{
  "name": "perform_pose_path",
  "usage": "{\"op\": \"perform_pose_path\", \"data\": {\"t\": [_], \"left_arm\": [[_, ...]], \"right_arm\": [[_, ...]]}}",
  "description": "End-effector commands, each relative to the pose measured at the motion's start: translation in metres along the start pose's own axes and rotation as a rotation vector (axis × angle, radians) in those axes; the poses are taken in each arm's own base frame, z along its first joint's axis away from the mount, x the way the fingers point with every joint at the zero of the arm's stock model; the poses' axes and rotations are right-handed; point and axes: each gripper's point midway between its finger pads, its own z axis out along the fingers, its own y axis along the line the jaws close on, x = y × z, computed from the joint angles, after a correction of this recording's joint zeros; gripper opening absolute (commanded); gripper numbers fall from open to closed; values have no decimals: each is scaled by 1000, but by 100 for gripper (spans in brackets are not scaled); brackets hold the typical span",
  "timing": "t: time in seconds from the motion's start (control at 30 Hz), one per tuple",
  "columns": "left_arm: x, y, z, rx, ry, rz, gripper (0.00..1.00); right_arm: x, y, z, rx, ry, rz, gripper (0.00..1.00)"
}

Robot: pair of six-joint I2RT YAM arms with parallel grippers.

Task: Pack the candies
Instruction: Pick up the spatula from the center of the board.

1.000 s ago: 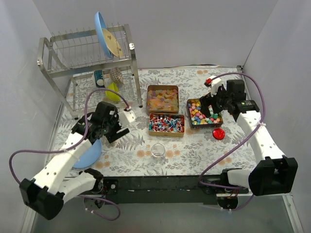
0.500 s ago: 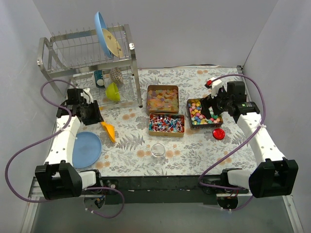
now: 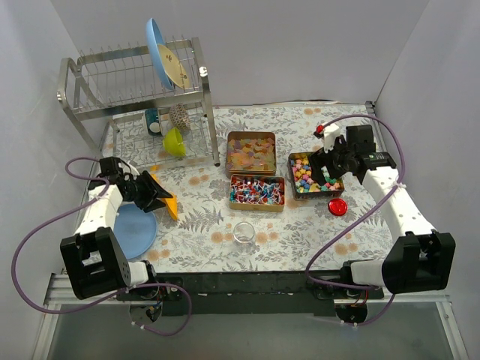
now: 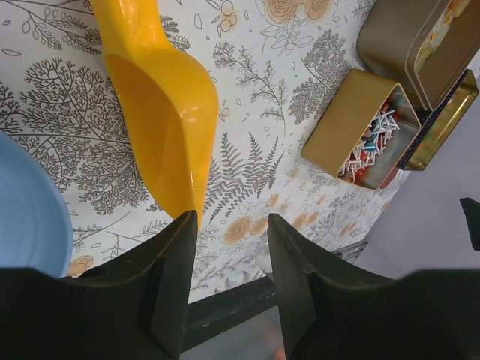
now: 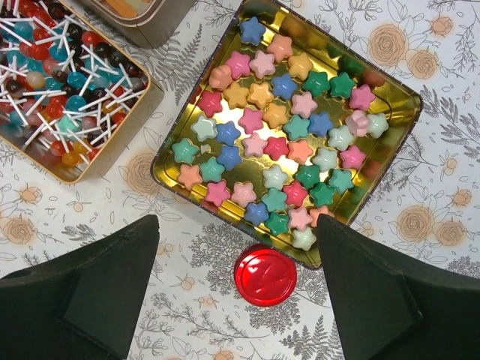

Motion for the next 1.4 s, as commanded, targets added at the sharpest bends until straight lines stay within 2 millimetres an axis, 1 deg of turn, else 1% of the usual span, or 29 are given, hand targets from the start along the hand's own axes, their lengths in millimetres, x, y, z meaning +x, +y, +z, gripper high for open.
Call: {"op": "perform_pose_path", "data": {"t": [0.0, 0.1, 0.2, 0.3, 0.5, 0.63, 0.77, 0.87, 0.93, 1.1, 1.17, 1.2, 1.27, 1.33, 1.37], "left_arm": [[-5, -5, 2, 40, -26, -49, 40], [-13, 5, 0, -26, -53, -67, 35], [-18, 12, 1, -48, -68, -88, 34], [-26, 12, 5, -37, -89, -110, 34], [-33, 12, 15, -13, -94, -121, 35], [-31, 18, 24, -12, -82, -141, 33], [-30, 21, 32, -5, -69, -158, 27], [-29, 25, 37, -7, -54, -177, 26], [-28, 23, 41, 13, -47, -184, 25], [-29, 15, 45, 77, -35, -198, 19], [-24, 15, 48, 96, -13, -212, 17], [-22, 14, 49, 103, -5, -217, 17], [-17, 14, 47, 109, 0, -215, 12], [-15, 10, 41, 116, -7, -176, 9], [-10, 10, 37, 106, 9, -179, 6]], "right_arm": [[-22, -13, -6, 35, -38, -28, 93], [-23, -16, -5, 41, -31, -32, 93], [-20, -15, -4, 42, -25, -33, 93], [-19, -15, -3, 39, -22, -32, 93], [-17, -17, -2, 46, -15, -37, 93], [-17, -16, -1, 42, -14, -36, 93], [-15, -16, -1, 44, -11, -36, 93], [-12, -15, -1, 44, -7, -36, 93], [-12, -15, -2, 47, -10, -39, 93], [-3, -13, -1, 48, 1, -36, 93], [-1, -11, -1, 43, 3, -34, 93], [0, -10, -1, 40, 3, -34, 93], [-1, -10, -1, 39, 1, -34, 93], [-3, -11, -1, 44, -3, -39, 93], [-3, -12, -1, 45, -3, -40, 93]]}}
